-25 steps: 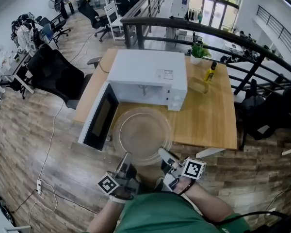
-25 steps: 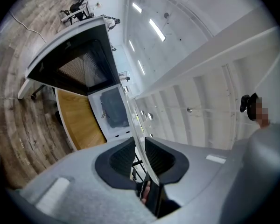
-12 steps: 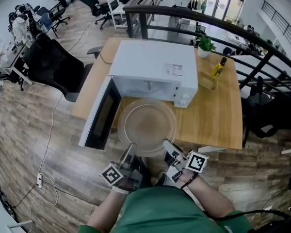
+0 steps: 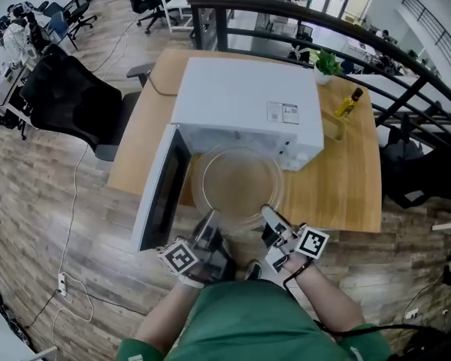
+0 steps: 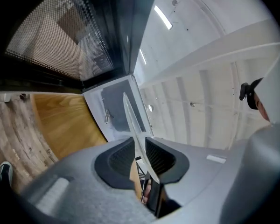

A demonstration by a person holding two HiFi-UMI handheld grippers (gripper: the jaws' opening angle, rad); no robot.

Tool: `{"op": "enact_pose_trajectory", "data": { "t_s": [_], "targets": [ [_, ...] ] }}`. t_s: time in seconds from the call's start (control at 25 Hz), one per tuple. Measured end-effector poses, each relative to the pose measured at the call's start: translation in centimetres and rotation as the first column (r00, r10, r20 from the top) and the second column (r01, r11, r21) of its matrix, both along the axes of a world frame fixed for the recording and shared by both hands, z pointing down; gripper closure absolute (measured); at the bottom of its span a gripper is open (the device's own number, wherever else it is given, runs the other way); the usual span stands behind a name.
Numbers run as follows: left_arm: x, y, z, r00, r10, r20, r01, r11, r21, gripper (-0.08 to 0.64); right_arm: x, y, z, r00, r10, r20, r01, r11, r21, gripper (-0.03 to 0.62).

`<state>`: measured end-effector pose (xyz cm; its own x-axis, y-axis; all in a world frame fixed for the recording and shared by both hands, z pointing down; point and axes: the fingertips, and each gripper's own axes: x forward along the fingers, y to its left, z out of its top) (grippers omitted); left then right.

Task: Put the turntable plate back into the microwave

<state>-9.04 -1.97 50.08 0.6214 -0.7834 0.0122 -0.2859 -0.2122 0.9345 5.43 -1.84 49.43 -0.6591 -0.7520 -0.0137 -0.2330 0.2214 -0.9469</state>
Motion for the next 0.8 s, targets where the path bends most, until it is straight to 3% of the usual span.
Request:
{"op": "enact_pose_trajectory", "data": {
  "t_s": [0.4,0.8],
  "targets": [
    [-0.9,-5.4,2.7,0.999,0.050,0.012,-0.050,0.999,-0.007,0.479,-0.7,-5.1,2.7,0.999,0.018,-0.038,-0.019,1.000,-0.010,0.525],
    [0.1,-9.0,5.7,1.000,-0.008,-0.001,0.008,0.999,-0.032,0.480,0.4,-9.1,6.3,1.000,0.004,-0.018,-0.005,0.999,-0.053,0.525]
  ]
}}
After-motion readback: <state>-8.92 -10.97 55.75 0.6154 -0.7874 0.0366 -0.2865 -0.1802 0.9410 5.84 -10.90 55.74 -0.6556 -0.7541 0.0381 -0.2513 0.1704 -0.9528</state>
